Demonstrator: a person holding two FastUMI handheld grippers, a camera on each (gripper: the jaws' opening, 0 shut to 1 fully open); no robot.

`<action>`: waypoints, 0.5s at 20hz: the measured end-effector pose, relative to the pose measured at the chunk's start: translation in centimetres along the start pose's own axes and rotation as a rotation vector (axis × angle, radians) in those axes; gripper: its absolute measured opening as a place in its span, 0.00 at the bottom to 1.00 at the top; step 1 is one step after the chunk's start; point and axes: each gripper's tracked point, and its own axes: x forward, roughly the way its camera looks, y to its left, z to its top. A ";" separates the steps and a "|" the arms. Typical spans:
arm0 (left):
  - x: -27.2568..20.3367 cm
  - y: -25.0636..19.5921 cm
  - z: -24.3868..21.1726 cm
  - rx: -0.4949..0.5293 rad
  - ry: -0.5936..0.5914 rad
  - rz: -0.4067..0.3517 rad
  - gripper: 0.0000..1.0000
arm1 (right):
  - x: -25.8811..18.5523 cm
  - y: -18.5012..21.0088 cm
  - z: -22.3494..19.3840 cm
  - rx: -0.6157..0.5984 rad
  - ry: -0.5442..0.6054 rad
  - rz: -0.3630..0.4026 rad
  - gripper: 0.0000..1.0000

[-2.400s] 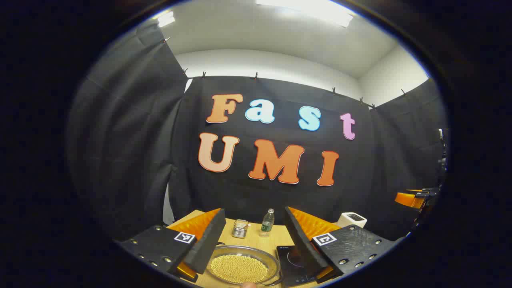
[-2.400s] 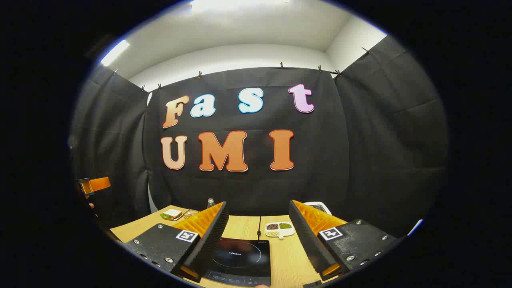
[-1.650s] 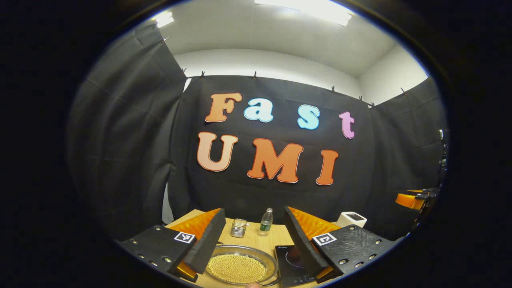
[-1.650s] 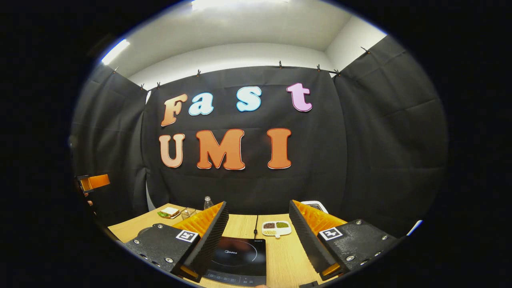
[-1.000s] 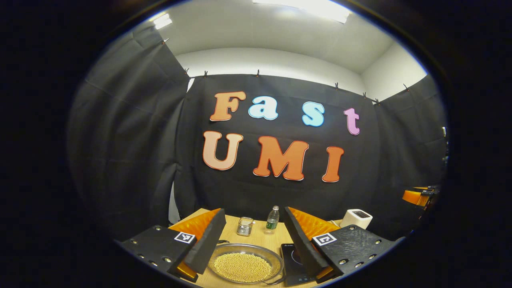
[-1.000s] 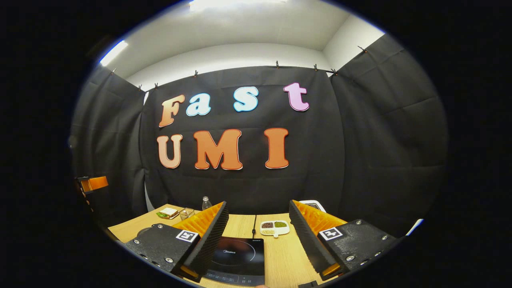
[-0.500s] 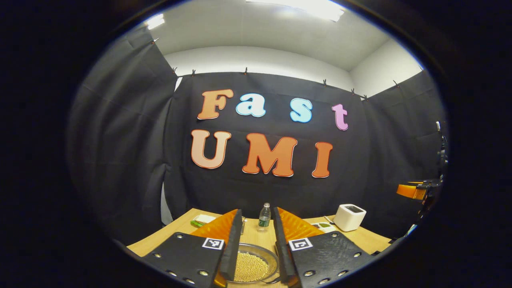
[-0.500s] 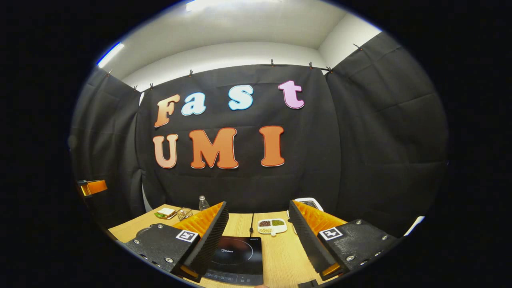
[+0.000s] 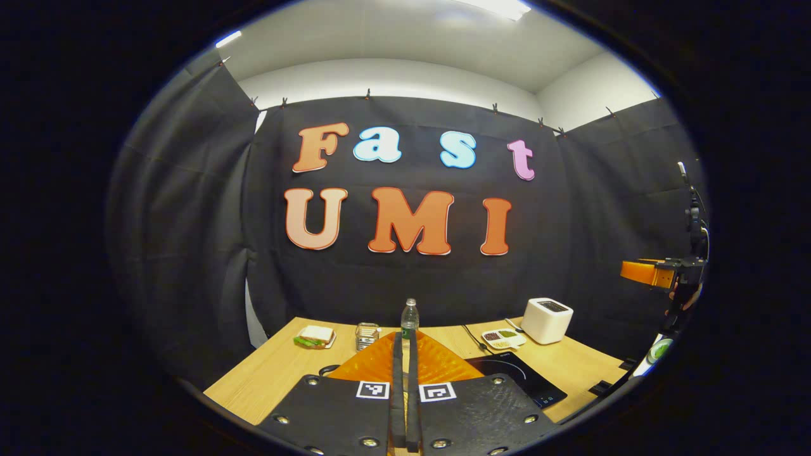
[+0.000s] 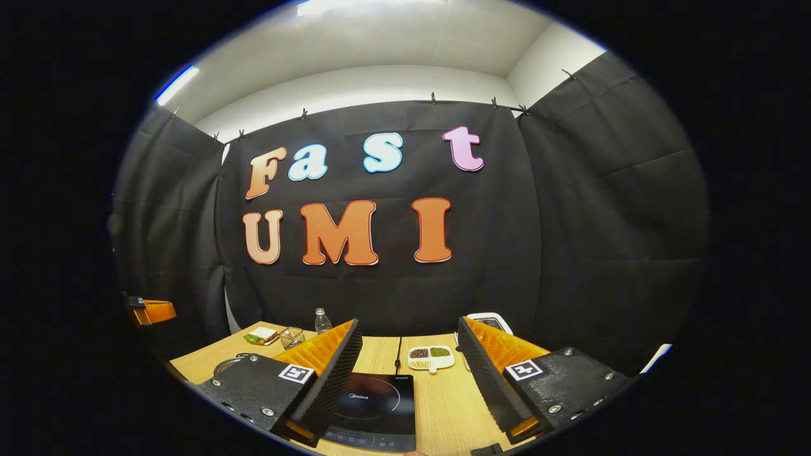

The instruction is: First push the handle of the pot to place it horizontally, then grasp the pot with both hands and set it on the induction cooktop.

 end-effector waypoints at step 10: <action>0.0 -2.3 -9.2 0.006 0.210 -0.086 0.02 | 0.2 0.9 -0.7 -0.006 0.008 0.013 0.94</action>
